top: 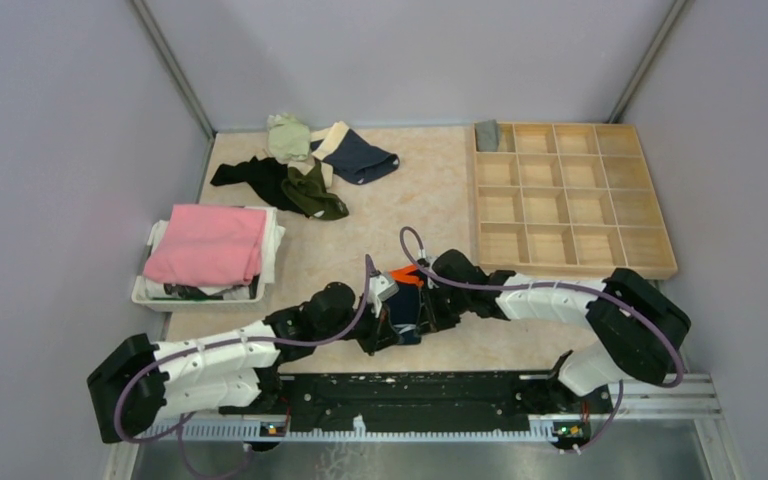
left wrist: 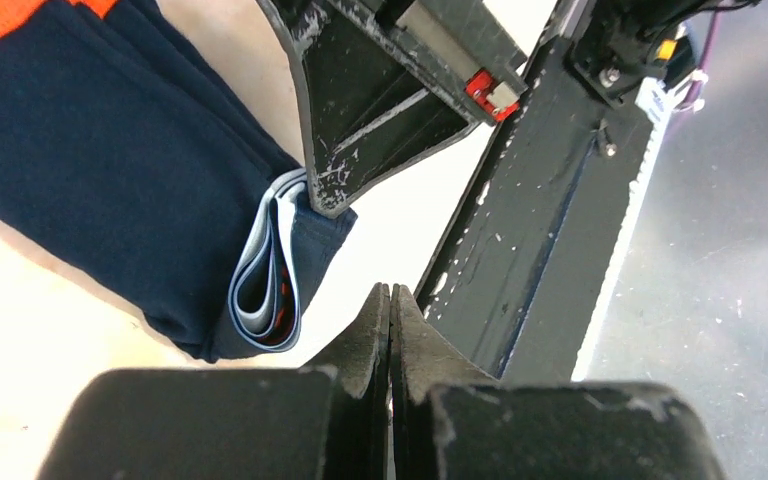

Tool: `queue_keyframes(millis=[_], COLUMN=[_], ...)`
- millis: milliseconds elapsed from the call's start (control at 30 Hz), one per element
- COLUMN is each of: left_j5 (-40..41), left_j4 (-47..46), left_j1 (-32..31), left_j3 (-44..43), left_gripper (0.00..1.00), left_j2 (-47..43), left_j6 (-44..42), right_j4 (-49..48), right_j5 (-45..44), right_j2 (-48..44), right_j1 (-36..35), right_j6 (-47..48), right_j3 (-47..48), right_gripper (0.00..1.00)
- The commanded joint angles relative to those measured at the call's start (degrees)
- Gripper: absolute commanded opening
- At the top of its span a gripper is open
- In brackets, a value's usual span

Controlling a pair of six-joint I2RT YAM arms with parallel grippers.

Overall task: Roll the underwear
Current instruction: Roll the underwear to the center of the board.

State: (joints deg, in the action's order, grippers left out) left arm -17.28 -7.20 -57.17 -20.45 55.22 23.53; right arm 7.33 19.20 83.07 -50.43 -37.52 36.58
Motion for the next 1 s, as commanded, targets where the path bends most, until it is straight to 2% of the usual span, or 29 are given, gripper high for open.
queue_keyframes(millis=[0, 333, 967], left_j5=[3.66, 8.79, 13.78], left_j4=[-2.19, -5.48, -5.66], left_j1=[-2.12, -2.86, -2.81], left_j3=[-1.83, -0.3, -0.2], left_gripper=[0.0, 0.0, 0.0], left_j2=[3.27, 6.64, 12.08], left_j6=[-1.67, -0.42, 0.19], right_j4=[2.13, 2.0, 1.94], right_j5=[2.95, 3.78, 3.92], right_j2=[1.66, 1.33, 1.0], right_j1=[0.63, 1.04, 1.31], right_j6=[0.86, 0.44, 0.19], right_j3=[2.83, 2.28, 2.18], right_gripper=[0.0, 0.0, 0.01])
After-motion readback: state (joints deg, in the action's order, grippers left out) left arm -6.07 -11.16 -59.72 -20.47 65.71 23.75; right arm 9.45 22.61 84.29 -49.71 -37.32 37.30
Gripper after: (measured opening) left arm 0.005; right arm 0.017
